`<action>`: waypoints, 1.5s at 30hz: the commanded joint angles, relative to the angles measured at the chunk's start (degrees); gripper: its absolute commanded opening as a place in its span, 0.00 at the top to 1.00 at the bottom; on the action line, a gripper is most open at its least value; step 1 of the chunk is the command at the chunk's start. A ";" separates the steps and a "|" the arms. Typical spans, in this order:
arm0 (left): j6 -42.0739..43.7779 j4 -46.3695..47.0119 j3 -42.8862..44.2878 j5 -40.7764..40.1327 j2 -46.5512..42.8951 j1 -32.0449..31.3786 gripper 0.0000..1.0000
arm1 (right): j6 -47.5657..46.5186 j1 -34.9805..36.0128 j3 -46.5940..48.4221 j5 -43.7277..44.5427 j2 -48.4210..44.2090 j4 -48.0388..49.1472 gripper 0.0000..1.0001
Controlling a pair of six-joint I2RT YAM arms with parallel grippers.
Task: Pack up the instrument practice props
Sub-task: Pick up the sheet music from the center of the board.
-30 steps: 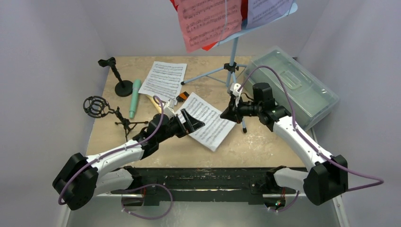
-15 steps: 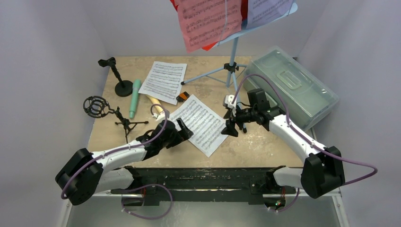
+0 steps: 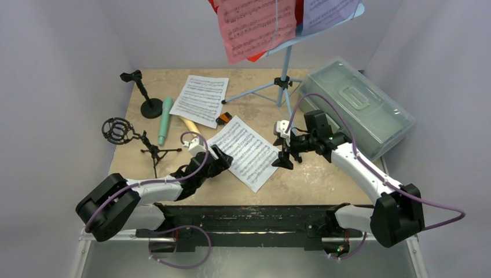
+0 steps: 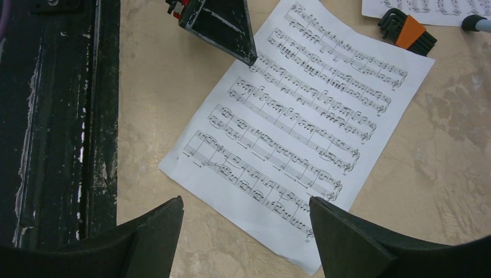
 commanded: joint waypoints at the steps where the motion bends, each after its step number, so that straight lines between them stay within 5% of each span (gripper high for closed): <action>1: -1.13 10.66 -6.03 -2.37 2.47 0.11 0.31 | -2.15 0.16 -0.52 -2.05 -2.36 -0.62 0.17; 8: 4.43 20.99 -8.63 1.39 2.84 2.18 1.00 | -3.06 0.19 -0.43 -2.39 -2.81 -1.40 0.17; 21: 23.72 -1.10 -0.17 1.53 -14.90 2.19 1.00 | -4.54 0.16 -0.17 -2.38 -3.44 -2.67 0.17; 36: 45.91 -17.90 14.71 -6.89 -16.76 2.92 1.00 | -5.28 0.16 -0.23 -2.02 -3.56 -3.02 0.17; 41: 46.41 -16.66 17.72 -2.19 -14.90 8.01 1.00 | -5.37 0.17 -0.08 -1.85 -3.50 -3.19 0.17; 45: 37.54 -18.25 17.89 2.37 -14.14 10.31 1.00 | -5.53 0.12 -0.31 -1.80 -4.41 -3.31 0.17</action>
